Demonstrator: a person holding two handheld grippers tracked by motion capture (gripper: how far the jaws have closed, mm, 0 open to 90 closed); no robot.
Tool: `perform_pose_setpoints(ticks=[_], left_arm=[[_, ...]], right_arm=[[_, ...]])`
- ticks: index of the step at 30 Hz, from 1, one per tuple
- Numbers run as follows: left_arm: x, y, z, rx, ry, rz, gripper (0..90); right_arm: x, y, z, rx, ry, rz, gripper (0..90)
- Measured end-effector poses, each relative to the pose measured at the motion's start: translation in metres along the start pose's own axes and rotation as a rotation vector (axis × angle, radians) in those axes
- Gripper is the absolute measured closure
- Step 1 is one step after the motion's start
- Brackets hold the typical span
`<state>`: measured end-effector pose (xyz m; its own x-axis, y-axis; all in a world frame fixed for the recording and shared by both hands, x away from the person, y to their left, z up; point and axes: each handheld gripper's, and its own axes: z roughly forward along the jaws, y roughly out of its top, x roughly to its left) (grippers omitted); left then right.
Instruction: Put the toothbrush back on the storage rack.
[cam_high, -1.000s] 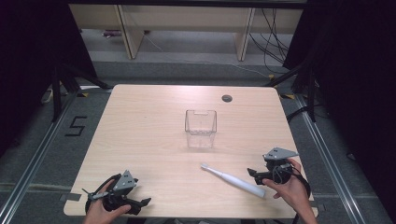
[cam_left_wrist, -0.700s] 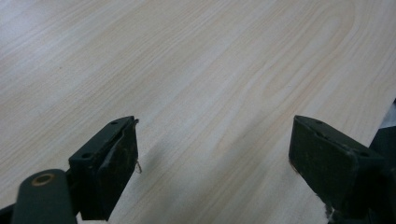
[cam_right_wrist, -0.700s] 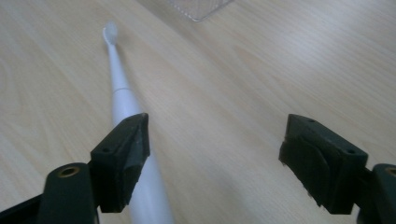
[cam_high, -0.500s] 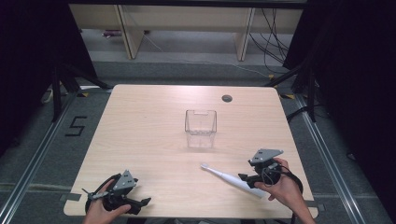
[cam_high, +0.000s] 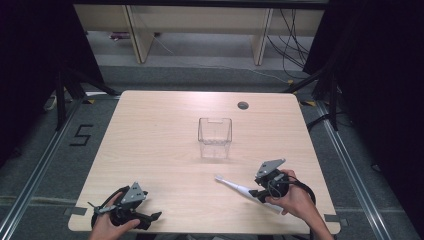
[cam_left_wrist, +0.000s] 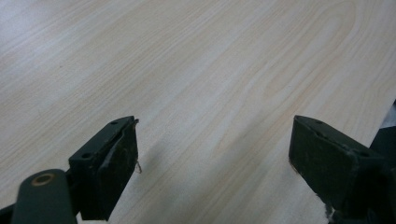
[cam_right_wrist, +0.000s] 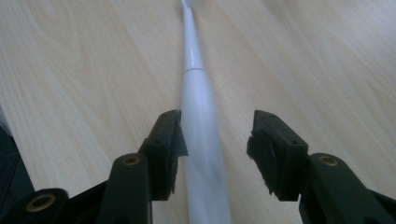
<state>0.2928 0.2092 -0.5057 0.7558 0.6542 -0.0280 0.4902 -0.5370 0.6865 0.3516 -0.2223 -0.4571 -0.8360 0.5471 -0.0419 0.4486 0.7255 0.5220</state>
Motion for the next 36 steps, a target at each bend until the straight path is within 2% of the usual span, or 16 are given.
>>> perform_pose_setpoints(ticks=[1, 2, 3, 4, 5, 6, 8, 10, 15, 23, 24, 30, 31, 33, 36], left_arm=[[0.0, 0.0, 0.0, 0.001, -0.001, 0.001, 15.3], [0.0, 0.0, 0.0, 0.0, -0.001, 0.001, 15.3], [0.0, 0.0, 0.0, 0.0, -0.001, 0.001, 15.3], [0.0, 0.0, 0.0, 0.0, -0.002, 0.003, 15.3], [0.0, 0.0, 0.0, 0.0, -0.002, 0.005, 15.3], [0.0, 0.0, 0.0, 0.0, -0.001, 0.004, 15.3], [0.0, 0.0, 0.0, -0.001, -0.001, 0.003, 15.3], [0.0, 0.0, 0.0, 0.0, -0.001, 0.002, 15.3], [0.0, 0.0, 0.0, 0.002, -0.002, 0.004, 15.4], [0.0, 0.0, 0.0, -0.001, -0.003, 0.001, 15.3], [0.0, 0.0, 0.0, -0.001, -0.003, 0.001, 15.3], [0.0, 0.0, -0.001, -0.002, -0.004, 0.001, 15.3], [0.0, 0.0, -0.001, -0.002, -0.004, 0.0, 15.3], [0.0, 0.0, 0.0, -0.001, -0.004, 0.001, 15.3], [0.0, 0.0, 0.0, -0.006, -0.007, 0.001, 15.3]], right_arm=[[0.0, 0.0, 0.0, 0.0, 0.0, 0.0, 53.4], [0.002, 0.002, 0.001, 0.042, 0.006, 0.014, 55.6], [0.002, 0.002, 0.001, 0.042, 0.006, 0.014, 55.6], [0.002, 0.004, 0.004, 0.065, 0.016, -0.006, 57.1], [0.004, 0.005, 0.005, 0.089, 0.009, 0.015, 57.3], [0.002, 0.006, 0.007, 0.089, 0.035, -0.02, 58.2], [0.003, 0.006, 0.008, 0.097, 0.025, -0.014, 58.8], [0.002, 0.01, 0.012, 0.127, 0.035, -0.043, 59.8], [0.004, 0.013, 0.016, 0.181, 0.039, -0.042, 60.4], [0.004, 0.016, 0.022, 0.239, 0.054, -0.048, 62.0], [0.003, 0.016, 0.023, 0.239, 0.063, -0.077, 62.0], [0.003, 0.021, 0.026, 0.291, 0.053, -0.071, 63.3], [0.002, 0.022, 0.027, 0.298, 0.064, -0.087, 63.4], [0.002, 0.023, 0.03, 0.335, 0.066, -0.077, 63.7], [0.001, 0.024, 0.033, 0.346, 0.074, -0.086, 64.9]])
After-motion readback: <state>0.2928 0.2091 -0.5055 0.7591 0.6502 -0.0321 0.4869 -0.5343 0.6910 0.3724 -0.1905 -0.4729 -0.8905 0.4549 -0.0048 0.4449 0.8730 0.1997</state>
